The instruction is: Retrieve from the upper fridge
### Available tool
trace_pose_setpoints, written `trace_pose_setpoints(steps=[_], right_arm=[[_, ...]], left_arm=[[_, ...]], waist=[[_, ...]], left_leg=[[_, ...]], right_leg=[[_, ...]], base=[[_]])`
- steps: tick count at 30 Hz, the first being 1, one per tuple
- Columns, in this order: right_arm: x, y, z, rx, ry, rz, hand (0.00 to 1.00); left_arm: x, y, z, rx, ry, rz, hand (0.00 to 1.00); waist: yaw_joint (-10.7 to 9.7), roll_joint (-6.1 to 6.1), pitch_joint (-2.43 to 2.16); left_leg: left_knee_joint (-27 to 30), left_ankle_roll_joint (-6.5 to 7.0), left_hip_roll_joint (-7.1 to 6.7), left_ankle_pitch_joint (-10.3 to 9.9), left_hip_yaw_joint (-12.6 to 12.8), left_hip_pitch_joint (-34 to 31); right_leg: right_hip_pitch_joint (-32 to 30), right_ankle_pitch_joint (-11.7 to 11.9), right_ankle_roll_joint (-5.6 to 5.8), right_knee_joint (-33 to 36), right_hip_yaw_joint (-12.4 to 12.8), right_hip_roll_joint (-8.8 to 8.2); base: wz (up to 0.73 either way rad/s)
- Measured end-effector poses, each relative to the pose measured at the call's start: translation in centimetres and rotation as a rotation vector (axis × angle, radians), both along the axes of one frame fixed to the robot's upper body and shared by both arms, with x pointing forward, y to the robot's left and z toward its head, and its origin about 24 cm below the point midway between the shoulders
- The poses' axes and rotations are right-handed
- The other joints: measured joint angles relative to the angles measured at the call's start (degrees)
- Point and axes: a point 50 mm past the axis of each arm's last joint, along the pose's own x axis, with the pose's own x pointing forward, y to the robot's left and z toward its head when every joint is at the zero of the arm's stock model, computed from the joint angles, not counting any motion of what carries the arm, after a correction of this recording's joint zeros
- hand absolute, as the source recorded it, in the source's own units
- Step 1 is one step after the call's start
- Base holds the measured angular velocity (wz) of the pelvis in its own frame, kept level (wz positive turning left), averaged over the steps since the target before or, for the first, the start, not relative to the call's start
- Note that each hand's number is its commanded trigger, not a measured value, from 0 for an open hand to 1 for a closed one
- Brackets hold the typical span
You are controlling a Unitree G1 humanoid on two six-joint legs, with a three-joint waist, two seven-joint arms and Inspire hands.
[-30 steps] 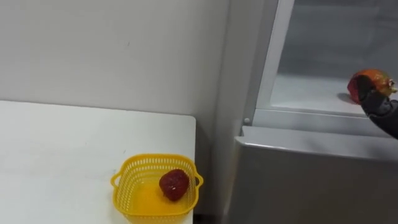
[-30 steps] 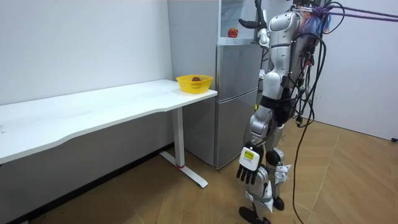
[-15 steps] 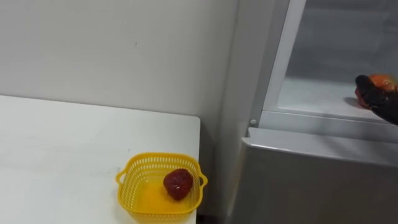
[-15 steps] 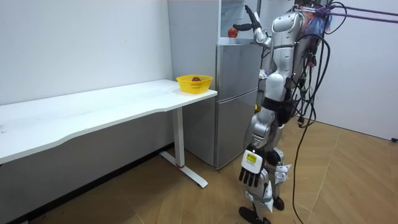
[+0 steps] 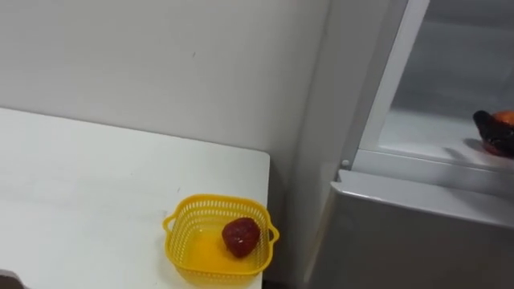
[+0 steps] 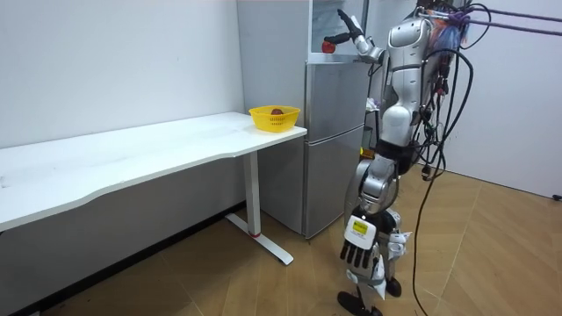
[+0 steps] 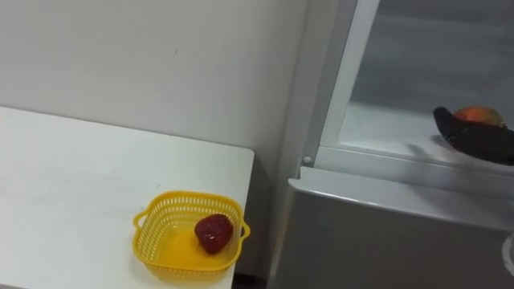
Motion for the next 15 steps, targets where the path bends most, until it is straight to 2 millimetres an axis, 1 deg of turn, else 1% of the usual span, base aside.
trace_pose_setpoints(steps=[4, 9, 11, 13, 15], right_arm=[[0.8, 0.0, 0.0, 0.009, 0.027, 0.001, 0.00], [1.2, -0.6, -1.1, 0.035, 0.119, -0.018, 0.00], [1.2, -0.7, -1.3, 0.041, 0.141, -0.022, 0.00], [1.3, -0.9, -1.5, 0.050, 0.170, -0.026, 0.00], [1.3, -1.1, -1.9, 0.058, 0.189, -0.030, 0.00]], left_arm=[[-0.2, 0.1, 0.1, 0.003, 0.012, 0.002, 0.00], [0.1, 0.6, 0.3, 0.012, 0.000, -0.010, 0.00], [0.2, 0.8, 0.4, 0.016, -0.003, -0.013, 0.00], [0.4, 1.0, 0.5, 0.019, -0.006, -0.015, 0.00], [0.4, 1.0, 0.5, 0.019, -0.003, -0.014, 0.00]], waist=[[-0.07, 0.00, -0.04], [-0.05, -0.11, -0.12], [-0.07, 0.04, -0.21], [-0.15, 0.30, -0.08], [-0.14, 0.39, -0.12]], left_leg=[[0.05, -0.07, 0.05, 0.05, -0.01, -0.05], [0.12, -0.06, -0.05, 0.05, 0.00, -0.50], [0.31, -0.06, -0.30, 0.05, -0.01, -1.12], [0.32, -0.04, -0.32, 0.07, -0.04, -1.19], [0.20, -0.03, -0.36, 0.08, -0.04, -1.17]], right_leg=[[0.05, 0.05, -0.08, -0.02, -0.04, 0.06], [-0.28, 0.04, -0.07, 0.07, -0.18, -0.01], [-0.87, 0.05, -0.08, 0.28, -0.25, -0.03], [-1.17, 0.04, -0.07, 0.85, -0.32, -0.14], [-1.22, 0.03, -0.06, 0.85, -0.33, -0.19]], base=[[0.00], [0.00], [0.00], [0.00], [0.00]])
